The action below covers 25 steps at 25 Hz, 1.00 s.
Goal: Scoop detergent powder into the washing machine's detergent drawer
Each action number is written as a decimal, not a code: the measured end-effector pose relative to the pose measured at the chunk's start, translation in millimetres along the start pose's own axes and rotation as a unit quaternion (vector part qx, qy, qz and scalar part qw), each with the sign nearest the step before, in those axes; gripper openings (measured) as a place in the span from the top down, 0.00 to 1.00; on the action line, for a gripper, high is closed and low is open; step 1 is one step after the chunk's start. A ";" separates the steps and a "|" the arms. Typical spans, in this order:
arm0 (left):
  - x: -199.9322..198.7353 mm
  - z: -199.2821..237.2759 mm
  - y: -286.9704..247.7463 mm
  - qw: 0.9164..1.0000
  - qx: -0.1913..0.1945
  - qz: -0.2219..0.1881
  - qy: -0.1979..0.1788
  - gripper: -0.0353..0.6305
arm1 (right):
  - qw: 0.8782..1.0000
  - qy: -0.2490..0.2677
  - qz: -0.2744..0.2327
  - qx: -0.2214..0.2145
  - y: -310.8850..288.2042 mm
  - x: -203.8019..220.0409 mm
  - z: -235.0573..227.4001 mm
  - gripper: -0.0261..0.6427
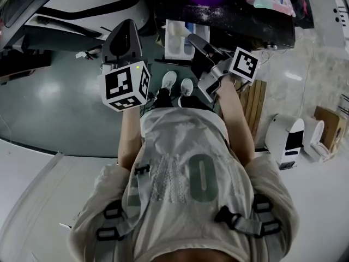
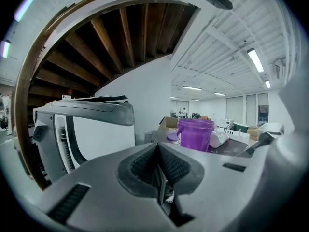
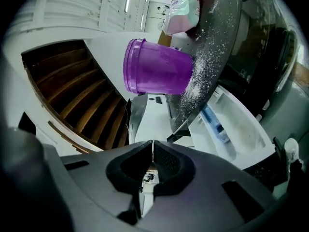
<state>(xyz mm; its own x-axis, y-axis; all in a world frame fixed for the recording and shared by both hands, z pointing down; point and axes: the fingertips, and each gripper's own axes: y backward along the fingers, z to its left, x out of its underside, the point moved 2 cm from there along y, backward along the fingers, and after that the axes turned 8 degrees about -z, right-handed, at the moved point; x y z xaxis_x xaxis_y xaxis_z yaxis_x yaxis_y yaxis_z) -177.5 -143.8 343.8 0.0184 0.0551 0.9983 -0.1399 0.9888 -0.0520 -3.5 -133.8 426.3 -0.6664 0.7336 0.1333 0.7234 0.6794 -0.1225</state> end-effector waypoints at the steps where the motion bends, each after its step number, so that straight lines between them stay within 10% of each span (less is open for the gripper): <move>1: 2.3 0.6 0.8 1.000 -0.001 0.002 0.001 0.92 | 1.000 0.008 0.003 0.007 0.0 -0.4 -3.6 0.94; 14: 24.0 8.8 7.3 0.999 -0.019 0.025 0.009 0.92 | 0.985 0.140 0.057 0.080 -10.2 8.0 -38.0 0.94; 25: 37.9 16.2 9.4 0.999 -0.032 0.037 0.019 0.92 | 0.910 0.370 0.130 0.134 -21.3 16.2 -43.7 0.94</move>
<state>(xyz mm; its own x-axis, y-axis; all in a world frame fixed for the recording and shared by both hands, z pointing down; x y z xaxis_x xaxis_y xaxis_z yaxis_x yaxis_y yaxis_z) -194.2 -134.7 381.5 0.0485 0.1330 0.9899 -0.0793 0.9885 -0.1289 -21.8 -137.0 474.0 -0.1034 0.7264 0.6794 0.7032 0.5364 -0.4666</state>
